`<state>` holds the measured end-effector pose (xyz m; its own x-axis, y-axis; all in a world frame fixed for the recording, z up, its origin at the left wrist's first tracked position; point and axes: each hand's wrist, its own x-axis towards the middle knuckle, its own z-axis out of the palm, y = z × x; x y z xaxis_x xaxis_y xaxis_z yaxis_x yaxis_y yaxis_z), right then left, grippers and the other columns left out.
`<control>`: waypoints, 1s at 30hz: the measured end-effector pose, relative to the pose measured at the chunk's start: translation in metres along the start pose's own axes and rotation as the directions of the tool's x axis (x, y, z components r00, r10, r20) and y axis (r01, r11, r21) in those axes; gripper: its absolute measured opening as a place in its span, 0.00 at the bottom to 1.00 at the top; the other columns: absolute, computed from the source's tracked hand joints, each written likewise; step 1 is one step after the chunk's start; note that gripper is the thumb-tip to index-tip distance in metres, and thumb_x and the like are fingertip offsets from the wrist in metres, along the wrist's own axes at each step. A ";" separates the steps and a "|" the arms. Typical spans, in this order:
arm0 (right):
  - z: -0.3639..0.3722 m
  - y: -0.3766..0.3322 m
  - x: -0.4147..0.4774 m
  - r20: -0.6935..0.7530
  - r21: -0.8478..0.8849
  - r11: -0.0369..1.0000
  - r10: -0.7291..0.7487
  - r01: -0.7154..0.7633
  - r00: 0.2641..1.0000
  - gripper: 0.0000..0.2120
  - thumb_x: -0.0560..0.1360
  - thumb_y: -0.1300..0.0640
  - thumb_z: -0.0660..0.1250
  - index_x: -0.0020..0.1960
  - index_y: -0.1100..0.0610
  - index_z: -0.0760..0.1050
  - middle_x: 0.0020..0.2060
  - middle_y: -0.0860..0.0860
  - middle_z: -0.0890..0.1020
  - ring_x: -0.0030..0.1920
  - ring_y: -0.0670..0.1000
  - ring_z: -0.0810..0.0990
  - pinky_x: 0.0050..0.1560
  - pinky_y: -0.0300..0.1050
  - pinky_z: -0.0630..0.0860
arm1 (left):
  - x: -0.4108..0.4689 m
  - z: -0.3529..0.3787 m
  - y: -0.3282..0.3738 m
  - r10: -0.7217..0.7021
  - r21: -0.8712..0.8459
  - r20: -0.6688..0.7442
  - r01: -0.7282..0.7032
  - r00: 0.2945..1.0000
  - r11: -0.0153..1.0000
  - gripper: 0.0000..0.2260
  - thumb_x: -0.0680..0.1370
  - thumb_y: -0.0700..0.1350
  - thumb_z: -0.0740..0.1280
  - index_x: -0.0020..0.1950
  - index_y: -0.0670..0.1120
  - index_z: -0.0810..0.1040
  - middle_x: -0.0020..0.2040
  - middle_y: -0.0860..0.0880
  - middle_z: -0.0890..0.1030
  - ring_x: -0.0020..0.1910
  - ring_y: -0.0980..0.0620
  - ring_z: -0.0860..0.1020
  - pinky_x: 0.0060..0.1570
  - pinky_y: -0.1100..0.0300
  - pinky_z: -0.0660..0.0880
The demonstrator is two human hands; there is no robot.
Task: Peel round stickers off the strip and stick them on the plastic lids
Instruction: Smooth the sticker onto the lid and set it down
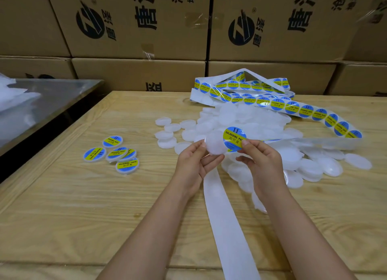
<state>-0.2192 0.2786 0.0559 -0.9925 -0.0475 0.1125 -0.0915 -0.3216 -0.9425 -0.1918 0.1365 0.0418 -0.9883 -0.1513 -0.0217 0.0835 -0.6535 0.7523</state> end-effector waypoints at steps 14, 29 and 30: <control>-0.002 0.007 0.001 0.002 -0.208 0.978 0.022 -0.021 1.000 0.04 0.73 0.61 0.69 0.39 0.59 0.80 0.42 0.52 0.83 0.42 0.49 0.78 0.50 0.47 0.76 | -0.004 0.002 -0.007 -0.034 -0.015 0.037 0.035 0.999 0.999 0.13 0.80 0.34 0.57 0.64 0.31 0.68 0.53 0.36 0.80 0.49 0.43 0.82 0.52 0.52 0.79; -0.004 0.009 0.004 0.003 -0.253 0.966 -0.063 0.062 0.998 0.09 0.72 0.62 0.71 0.33 0.56 0.79 0.28 0.42 0.80 0.31 0.37 0.76 0.37 0.28 0.72 | -0.002 0.004 -0.012 0.008 0.089 0.062 -0.013 0.998 0.996 0.07 0.80 0.38 0.60 0.56 0.36 0.71 0.45 0.42 0.84 0.47 0.47 0.83 0.44 0.59 0.80; -0.004 0.009 0.004 0.005 -0.255 0.965 -0.069 0.068 0.998 0.09 0.72 0.62 0.71 0.33 0.56 0.79 0.27 0.41 0.79 0.30 0.37 0.75 0.36 0.28 0.72 | -0.002 0.005 -0.012 0.013 0.102 0.053 -0.019 0.999 0.995 0.07 0.80 0.38 0.60 0.56 0.36 0.71 0.45 0.42 0.84 0.47 0.46 0.83 0.44 0.59 0.80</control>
<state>-0.2240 0.2789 0.0462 -0.9835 -0.0300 0.1785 -0.1760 -0.0727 -0.9817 -0.1912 0.1481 0.0359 -0.9924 -0.1206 0.0232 0.0885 -0.5716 0.8157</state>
